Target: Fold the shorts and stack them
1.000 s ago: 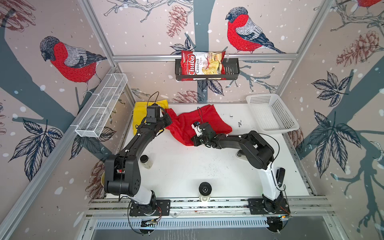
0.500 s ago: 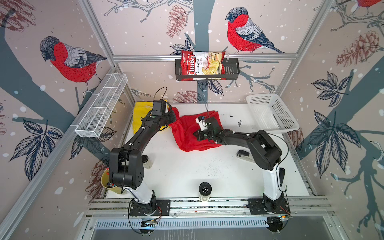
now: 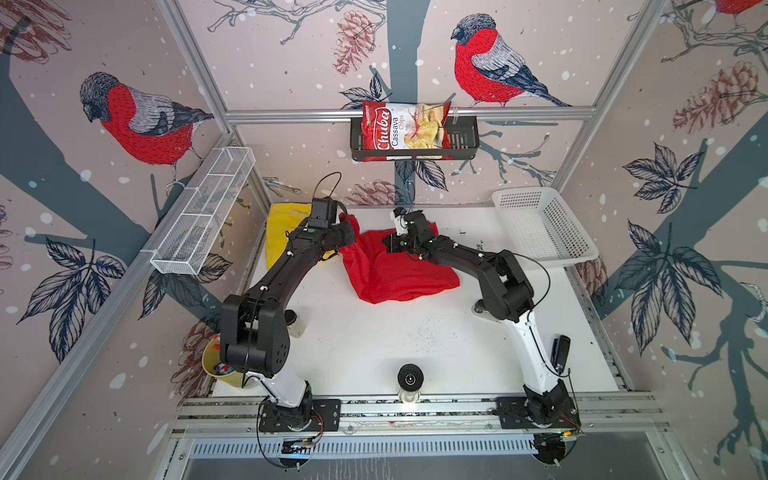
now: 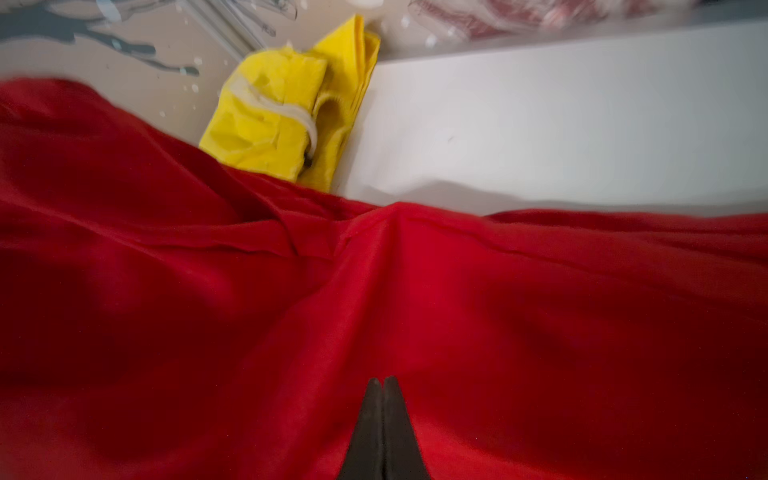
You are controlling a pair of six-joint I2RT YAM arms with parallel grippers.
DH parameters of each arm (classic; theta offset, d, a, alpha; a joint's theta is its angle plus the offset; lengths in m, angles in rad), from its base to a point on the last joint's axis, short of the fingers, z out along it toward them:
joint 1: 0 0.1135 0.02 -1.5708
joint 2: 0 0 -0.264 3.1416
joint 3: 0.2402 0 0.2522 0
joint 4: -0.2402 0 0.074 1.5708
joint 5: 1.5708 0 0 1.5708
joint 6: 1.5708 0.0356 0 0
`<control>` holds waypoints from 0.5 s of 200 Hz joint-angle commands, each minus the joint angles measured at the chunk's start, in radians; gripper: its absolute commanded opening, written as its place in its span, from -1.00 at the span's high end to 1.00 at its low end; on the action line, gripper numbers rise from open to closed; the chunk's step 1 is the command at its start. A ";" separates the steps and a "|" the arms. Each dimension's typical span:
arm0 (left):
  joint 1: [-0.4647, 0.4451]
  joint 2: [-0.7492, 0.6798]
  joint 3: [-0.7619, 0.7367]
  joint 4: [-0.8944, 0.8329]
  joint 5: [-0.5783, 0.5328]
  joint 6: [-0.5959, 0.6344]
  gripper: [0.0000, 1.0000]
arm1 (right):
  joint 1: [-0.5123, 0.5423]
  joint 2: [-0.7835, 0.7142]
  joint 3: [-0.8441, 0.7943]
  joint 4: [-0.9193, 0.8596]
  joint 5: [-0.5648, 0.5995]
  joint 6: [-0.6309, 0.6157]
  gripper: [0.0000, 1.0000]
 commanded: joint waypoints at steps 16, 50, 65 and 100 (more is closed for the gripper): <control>-0.002 -0.005 0.022 0.001 0.034 0.015 1.00 | 0.070 0.081 0.015 -0.059 -0.016 0.047 1.00; -0.014 -0.006 0.058 -0.030 0.045 0.018 1.00 | 0.091 0.125 0.034 -0.043 -0.076 0.071 1.00; -0.024 -0.010 0.067 -0.051 0.037 0.026 1.00 | 0.067 0.103 0.036 -0.028 -0.093 0.070 1.00; -0.036 -0.027 0.060 -0.100 0.026 0.038 1.00 | -0.036 0.028 0.021 0.015 -0.086 0.088 1.00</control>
